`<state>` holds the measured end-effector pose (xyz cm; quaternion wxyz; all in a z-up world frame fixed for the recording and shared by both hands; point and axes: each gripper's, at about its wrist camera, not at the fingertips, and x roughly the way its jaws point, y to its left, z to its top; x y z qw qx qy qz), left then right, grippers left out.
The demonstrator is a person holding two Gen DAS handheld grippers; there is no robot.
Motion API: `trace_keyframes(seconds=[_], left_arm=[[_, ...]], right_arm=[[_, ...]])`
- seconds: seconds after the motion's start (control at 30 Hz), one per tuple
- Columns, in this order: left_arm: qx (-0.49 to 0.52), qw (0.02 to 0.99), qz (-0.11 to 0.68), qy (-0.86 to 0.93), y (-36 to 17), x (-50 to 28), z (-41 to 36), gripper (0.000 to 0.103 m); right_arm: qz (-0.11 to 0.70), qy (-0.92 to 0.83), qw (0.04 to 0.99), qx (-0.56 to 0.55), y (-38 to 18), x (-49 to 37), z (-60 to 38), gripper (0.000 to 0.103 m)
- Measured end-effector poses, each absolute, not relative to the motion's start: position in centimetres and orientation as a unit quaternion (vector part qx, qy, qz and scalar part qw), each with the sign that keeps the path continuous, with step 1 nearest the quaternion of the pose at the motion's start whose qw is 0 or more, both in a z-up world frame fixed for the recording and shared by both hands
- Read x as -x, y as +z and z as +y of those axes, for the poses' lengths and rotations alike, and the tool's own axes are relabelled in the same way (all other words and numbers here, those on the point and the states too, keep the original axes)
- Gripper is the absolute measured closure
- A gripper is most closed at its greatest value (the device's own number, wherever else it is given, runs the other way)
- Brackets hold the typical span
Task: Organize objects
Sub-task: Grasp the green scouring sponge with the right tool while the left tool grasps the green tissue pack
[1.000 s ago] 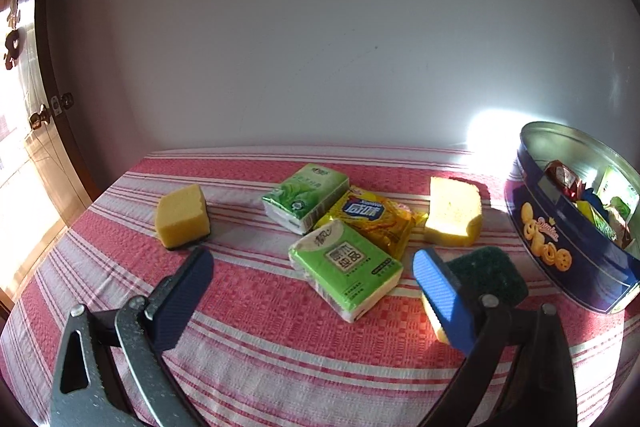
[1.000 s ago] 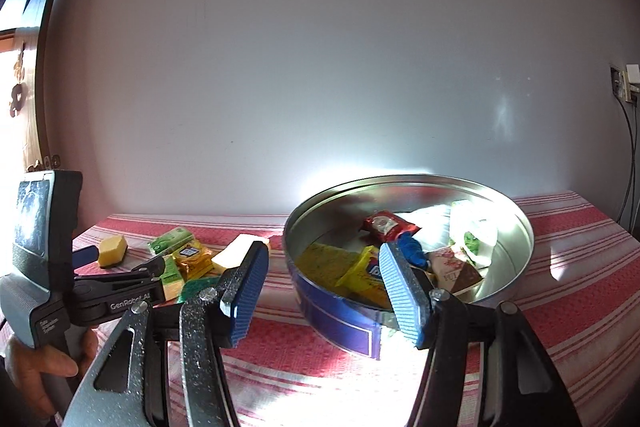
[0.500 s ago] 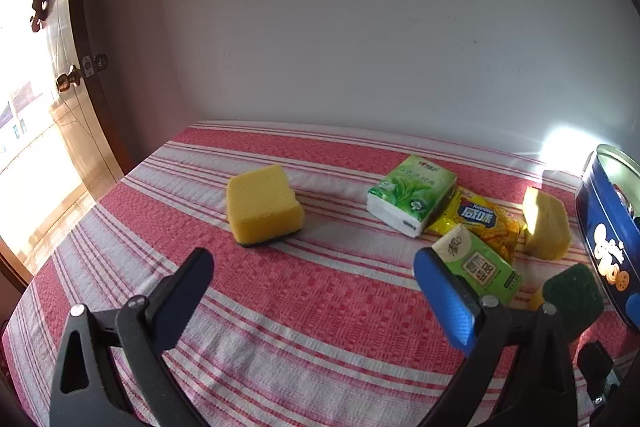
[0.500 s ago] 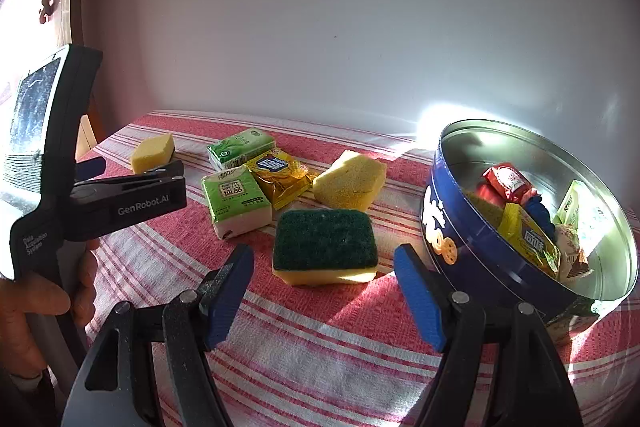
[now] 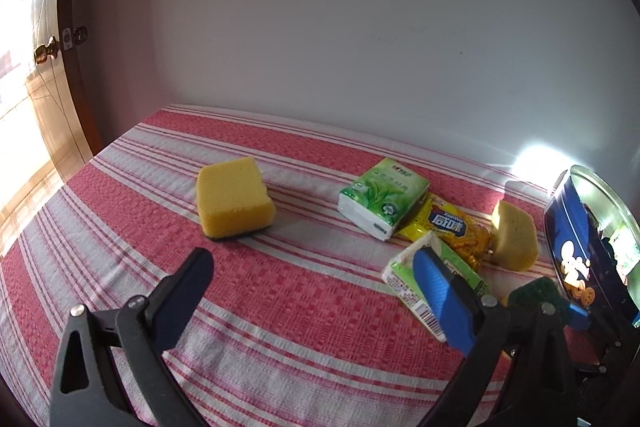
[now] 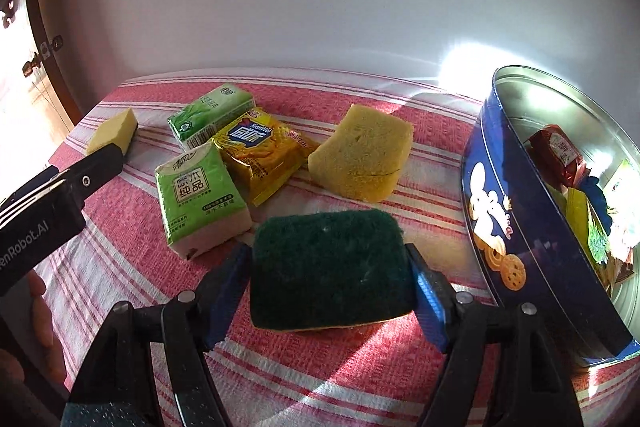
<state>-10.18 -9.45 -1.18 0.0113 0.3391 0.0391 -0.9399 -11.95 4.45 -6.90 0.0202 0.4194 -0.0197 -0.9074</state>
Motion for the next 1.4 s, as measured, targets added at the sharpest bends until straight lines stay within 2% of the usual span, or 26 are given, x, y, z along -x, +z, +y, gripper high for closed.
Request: trace_keyframes(seconds=[0.1, 0.3, 0.5, 0.67, 0.83, 1.07, 1.13, 1.23, 1.3, 1.4], left_arm=[[-0.340, -0.002, 0.032, -0.940, -1.4, 10.1, -8.9, 0.002], [-0.337, -0.019, 0.028, -0.941, -1.6, 10.0, -8.4, 0.002], [-0.361, -0.055, 0.057, -0.929, -2.2, 10.3, -6.9, 0.002], [-0.388, -0.011, 0.047, -0.920, -2.7, 11.9, -4.3, 0.004], [-0.418, 0.021, 0.081, -0.905, -3.9, 13.7, -2.8, 0.007], [-0.436, -0.002, 0.052, -0.898, -4.6, 13.8, -2.2, 0.005], [-0.433, -0.010, 0.050, -0.900, -4.5, 13.4, -2.8, 0.009], [-0.428, -0.013, 0.043, -0.902, -4.4, 12.8, -3.4, 0.025], [-0.424, -0.021, 0.041, -0.905, -4.2, 12.4, -4.1, 0.047], [-0.421, -0.029, 0.048, -0.905, -4.0, 11.8, -5.3, 0.052]], right_arm=[[-0.024, -0.906, 0.030, -0.422, -6.9, 11.9, 4.9, 0.031], [-0.038, -0.911, 0.050, -0.408, -6.5, 10.6, 5.5, 0.033], [-0.058, -0.948, 0.048, -0.309, -2.3, 6.5, 7.5, 0.033], [-0.038, -0.970, 0.003, -0.241, -0.7, 4.7, 8.8, 0.033], [-0.052, -0.970, -0.014, -0.236, -0.5, 5.1, 10.4, 0.033], [-0.080, -0.967, -0.011, -0.241, -0.5, 5.2, 11.4, 0.032], [-0.076, -0.968, -0.014, -0.239, -0.5, 5.1, 11.1, 0.032], [-0.076, -0.968, -0.012, -0.238, -0.4, 5.0, 11.0, 0.032], [-0.078, -0.968, -0.010, -0.238, -0.3, 4.9, 10.9, 0.032], [-0.081, -0.968, -0.011, -0.235, -0.1, 4.7, 10.8, 0.032]])
